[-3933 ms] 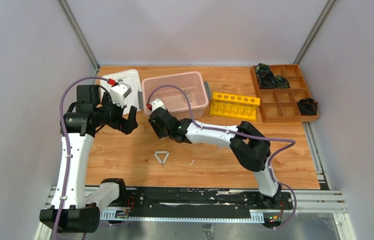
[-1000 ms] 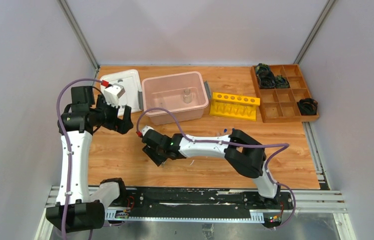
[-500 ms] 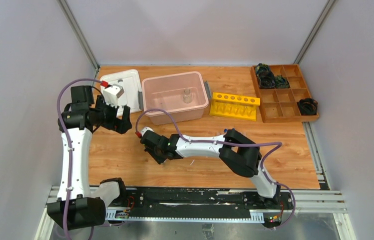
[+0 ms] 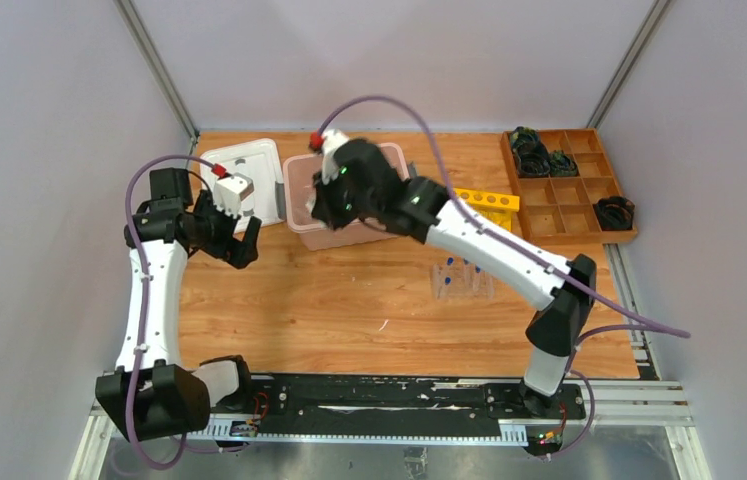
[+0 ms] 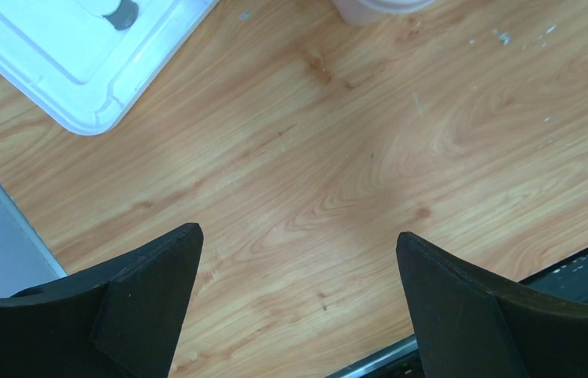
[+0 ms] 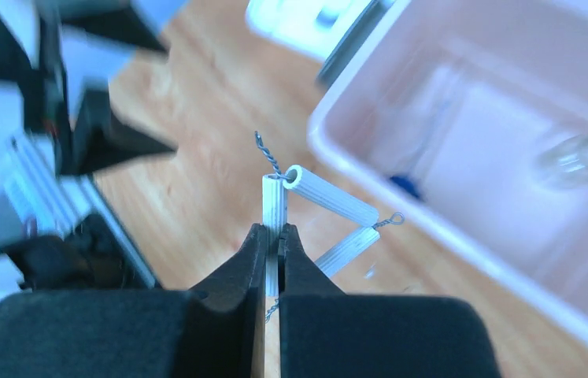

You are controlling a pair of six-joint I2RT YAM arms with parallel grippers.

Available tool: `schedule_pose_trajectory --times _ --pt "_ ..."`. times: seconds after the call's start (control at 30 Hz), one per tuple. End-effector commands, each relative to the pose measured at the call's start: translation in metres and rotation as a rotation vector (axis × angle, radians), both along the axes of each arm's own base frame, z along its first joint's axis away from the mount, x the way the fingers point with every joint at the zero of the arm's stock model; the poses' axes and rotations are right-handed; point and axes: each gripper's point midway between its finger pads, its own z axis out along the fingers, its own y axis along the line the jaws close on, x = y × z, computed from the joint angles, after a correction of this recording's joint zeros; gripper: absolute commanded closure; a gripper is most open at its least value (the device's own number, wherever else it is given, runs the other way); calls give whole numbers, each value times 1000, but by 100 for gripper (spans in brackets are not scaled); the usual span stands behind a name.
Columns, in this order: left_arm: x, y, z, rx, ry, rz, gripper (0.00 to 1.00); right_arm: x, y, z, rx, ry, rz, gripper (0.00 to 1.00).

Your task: Organize the chemistry lab equipment

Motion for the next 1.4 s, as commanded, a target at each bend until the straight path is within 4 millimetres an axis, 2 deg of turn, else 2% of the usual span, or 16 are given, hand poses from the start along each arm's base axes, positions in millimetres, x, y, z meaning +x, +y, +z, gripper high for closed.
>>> schedule_pose_trajectory --times 0.0,0.07,0.13,0.17,0.2,0.27,0.37,0.5,0.57,0.67,0.77,0.87,1.0,1.2,1.37 --pt "10 16 -18 102 -21 -59 0 55 -42 33 21 2 -109 100" --pt "15 20 -25 129 -23 -85 0 87 -51 37 24 1 -167 100" --pt "22 25 -34 156 -25 -102 0 118 -57 29 8 21 -219 100" --pt "25 26 -39 167 -22 -116 0 131 -60 21 -8 41 -239 100" --pt "28 28 -43 179 -22 -135 0 146 -59 2 -37 71 -256 100" --pt "36 30 -50 199 -26 -174 0 169 -59 -6 -41 76 -280 100" --pt "53 37 -59 238 -40 -222 0 193 -59 -37 -67 109 -312 100" --pt "77 45 -76 263 -11 -265 0 206 -55 -75 -87 157 -332 100" --pt "90 48 -83 264 5 -284 2 207 -52 -90 -94 183 -332 96" --pt "106 50 -95 253 29 -313 6 205 -49 -102 -97 207 -329 73" --pt "118 50 -110 235 53 -339 10 204 -52 -102 -109 197 -342 48" --pt "130 54 -121 237 74 -350 15 199 -56 -94 -116 171 -347 36" --pt "133 60 -141 264 115 -382 21 185 -59 -87 -118 159 -335 36" --pt "132 67 -158 301 148 -433 33 152 -51 -94 -141 190 -283 48" --pt "137 69 -163 313 145 -449 43 126 -48 -101 -169 211 -263 55"
